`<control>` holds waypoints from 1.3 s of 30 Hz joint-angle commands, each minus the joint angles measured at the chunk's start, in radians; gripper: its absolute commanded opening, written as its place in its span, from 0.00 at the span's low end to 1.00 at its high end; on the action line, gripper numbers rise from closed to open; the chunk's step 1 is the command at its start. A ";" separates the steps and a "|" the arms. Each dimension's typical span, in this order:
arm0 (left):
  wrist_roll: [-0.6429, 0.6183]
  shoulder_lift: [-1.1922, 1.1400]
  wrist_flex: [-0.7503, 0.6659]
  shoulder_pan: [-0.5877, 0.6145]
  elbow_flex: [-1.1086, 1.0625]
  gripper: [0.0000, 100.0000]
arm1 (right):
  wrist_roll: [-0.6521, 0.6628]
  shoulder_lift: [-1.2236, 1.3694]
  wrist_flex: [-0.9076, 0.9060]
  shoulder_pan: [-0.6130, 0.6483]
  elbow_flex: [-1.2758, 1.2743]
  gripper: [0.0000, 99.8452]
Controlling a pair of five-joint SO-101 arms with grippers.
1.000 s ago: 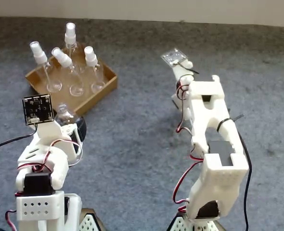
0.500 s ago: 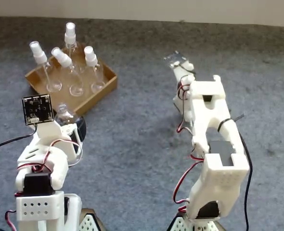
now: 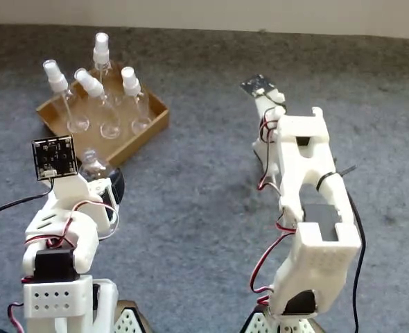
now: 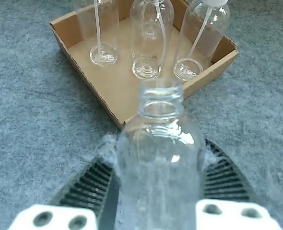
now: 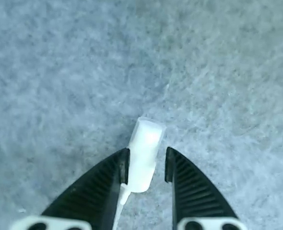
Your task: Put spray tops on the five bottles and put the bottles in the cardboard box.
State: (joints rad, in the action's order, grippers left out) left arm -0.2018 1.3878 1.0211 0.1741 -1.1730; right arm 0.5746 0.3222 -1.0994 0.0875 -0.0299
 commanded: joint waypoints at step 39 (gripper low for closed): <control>-0.005 0.012 -0.023 -0.016 0.010 0.03 | -0.328 -0.392 -0.668 0.119 0.421 0.21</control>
State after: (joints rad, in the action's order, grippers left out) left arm -0.2018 1.3878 1.0211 0.1741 -1.1730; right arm 0.2585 0.0951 -1.7469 0.1918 0.4396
